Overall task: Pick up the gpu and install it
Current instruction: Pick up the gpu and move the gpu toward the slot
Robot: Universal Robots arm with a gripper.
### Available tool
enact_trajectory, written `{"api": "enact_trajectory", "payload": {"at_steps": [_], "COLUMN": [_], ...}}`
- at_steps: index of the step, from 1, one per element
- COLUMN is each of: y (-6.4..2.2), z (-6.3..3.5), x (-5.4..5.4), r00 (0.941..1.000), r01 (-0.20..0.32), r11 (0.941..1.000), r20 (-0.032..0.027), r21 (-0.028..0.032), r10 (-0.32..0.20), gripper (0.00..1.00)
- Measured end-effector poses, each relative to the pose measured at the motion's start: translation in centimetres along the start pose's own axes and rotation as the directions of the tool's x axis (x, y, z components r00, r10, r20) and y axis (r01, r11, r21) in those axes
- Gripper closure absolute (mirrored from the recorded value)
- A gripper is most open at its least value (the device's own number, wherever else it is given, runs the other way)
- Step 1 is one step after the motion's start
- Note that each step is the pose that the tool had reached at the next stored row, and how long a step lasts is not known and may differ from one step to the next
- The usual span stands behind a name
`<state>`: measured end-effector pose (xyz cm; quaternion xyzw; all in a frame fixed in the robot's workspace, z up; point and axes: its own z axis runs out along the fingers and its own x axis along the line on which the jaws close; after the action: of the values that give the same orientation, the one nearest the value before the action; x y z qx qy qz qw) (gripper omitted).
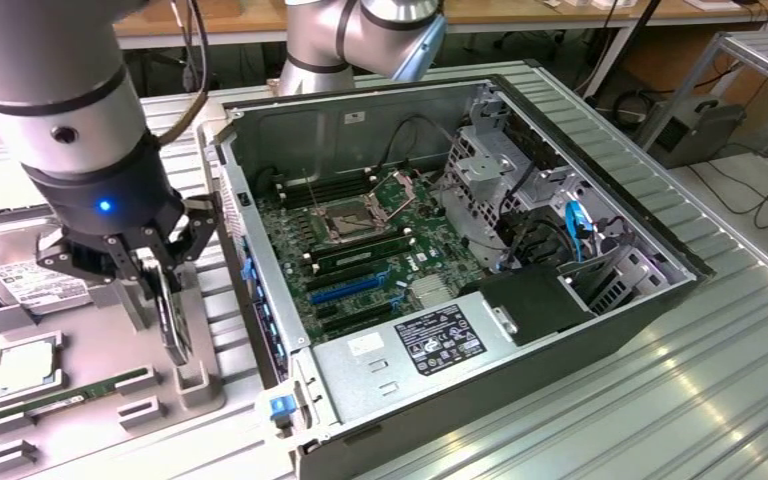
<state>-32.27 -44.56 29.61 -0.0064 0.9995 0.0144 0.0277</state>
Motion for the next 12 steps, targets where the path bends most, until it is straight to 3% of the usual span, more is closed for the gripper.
{"api": "enact_trajectory", "payload": {"at_steps": [4, 9, 12], "y": [0.05, 0.03, -0.03], "z": [-1.93, -5.20, -6.54], "x": [-0.2, -0.8, -1.1], "r00": [1.0000, 1.0000, 1.0000], "r01": [0.000, 0.000, 0.000], "r11": [1.0000, 1.0000, 1.0000], "r20": [-0.0015, -0.0050, -0.0059], "r21": [-0.0002, -0.0002, -0.0003], "r10": [0.000, 0.000, 0.000], "gripper": [0.74, 0.74, 0.74]}}
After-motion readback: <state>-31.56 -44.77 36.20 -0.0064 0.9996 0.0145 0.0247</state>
